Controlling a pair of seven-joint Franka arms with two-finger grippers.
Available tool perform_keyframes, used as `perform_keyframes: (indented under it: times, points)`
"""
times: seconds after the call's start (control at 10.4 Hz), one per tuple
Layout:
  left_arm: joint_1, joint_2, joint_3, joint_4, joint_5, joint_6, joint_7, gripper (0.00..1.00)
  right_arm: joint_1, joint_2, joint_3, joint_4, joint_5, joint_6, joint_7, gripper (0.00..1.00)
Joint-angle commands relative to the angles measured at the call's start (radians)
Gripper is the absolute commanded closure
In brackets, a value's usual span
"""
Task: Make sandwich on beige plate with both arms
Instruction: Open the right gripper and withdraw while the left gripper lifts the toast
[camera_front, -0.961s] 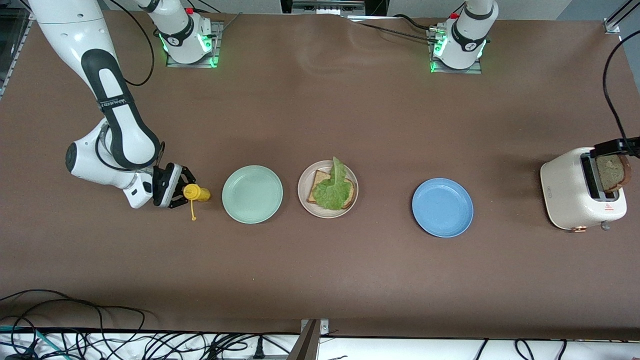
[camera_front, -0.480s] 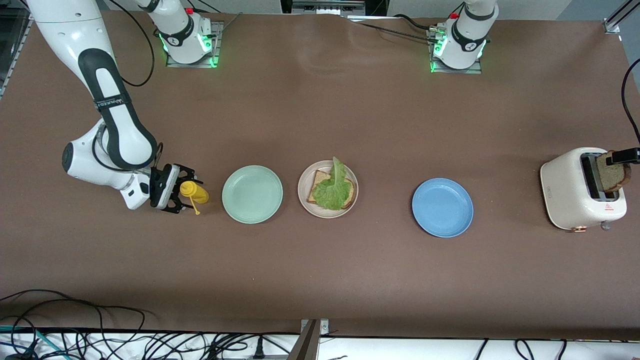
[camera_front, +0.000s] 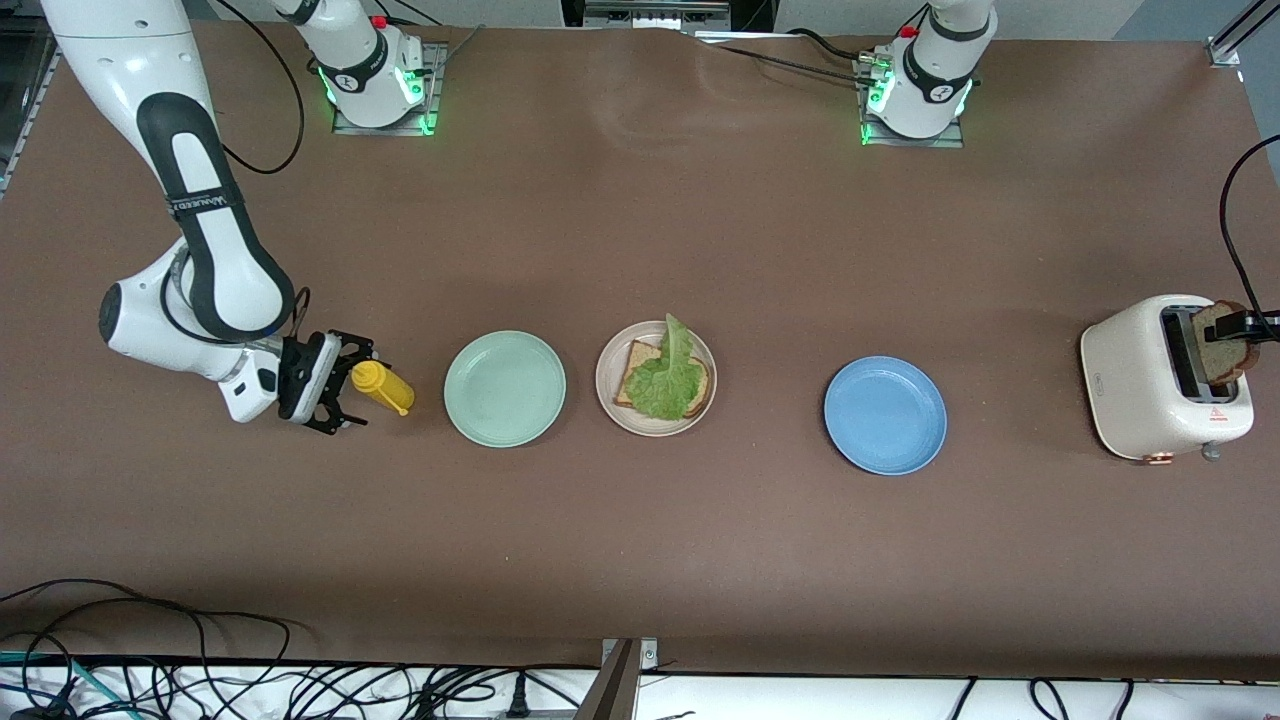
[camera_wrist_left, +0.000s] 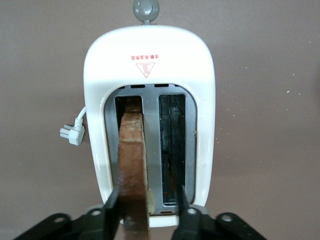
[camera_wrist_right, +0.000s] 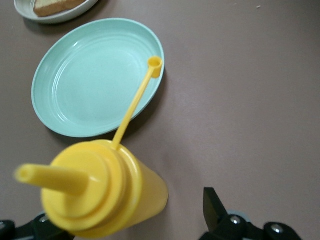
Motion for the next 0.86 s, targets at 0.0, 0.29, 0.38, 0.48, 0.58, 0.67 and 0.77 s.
perform_keyframes:
  times: [0.0, 0.29, 0.38, 0.48, 0.58, 0.67, 0.77]
  points:
    - [0.002, 0.006, -0.005, 0.031, 0.052, -0.039, 0.017, 1.0, -0.006, -0.072, -0.003, -0.004, -0.105, -0.038, 0.228, 0.0]
    - [0.0, -0.006, -0.011, 0.038, 0.098, -0.049, 0.015, 1.0, -0.005, -0.129, -0.003, -0.002, -0.197, -0.102, 0.446, 0.0]
    - [0.0, -0.017, -0.013, 0.047, 0.098, -0.073, 0.013, 1.0, -0.005, -0.152, -0.002, -0.002, -0.238, -0.114, 0.535, 0.0]
    - [0.0, -0.021, -0.019, 0.068, 0.101, -0.102, 0.015, 1.0, 0.0, -0.17, 0.003, -0.002, -0.266, -0.114, 0.633, 0.0]
    - [-0.003, -0.034, -0.027, 0.111, 0.101, -0.171, 0.013, 1.0, 0.009, -0.177, 0.008, 0.006, -0.274, -0.114, 0.729, 0.0]
    - [-0.023, -0.038, -0.033, 0.154, 0.101, -0.228, 0.013, 1.0, 0.01, -0.177, 0.018, 0.019, -0.301, -0.113, 0.811, 0.0]
    - [-0.046, -0.041, -0.036, 0.191, 0.098, -0.278, 0.015, 1.0, 0.01, -0.178, 0.026, 0.041, -0.348, -0.114, 0.895, 0.0]
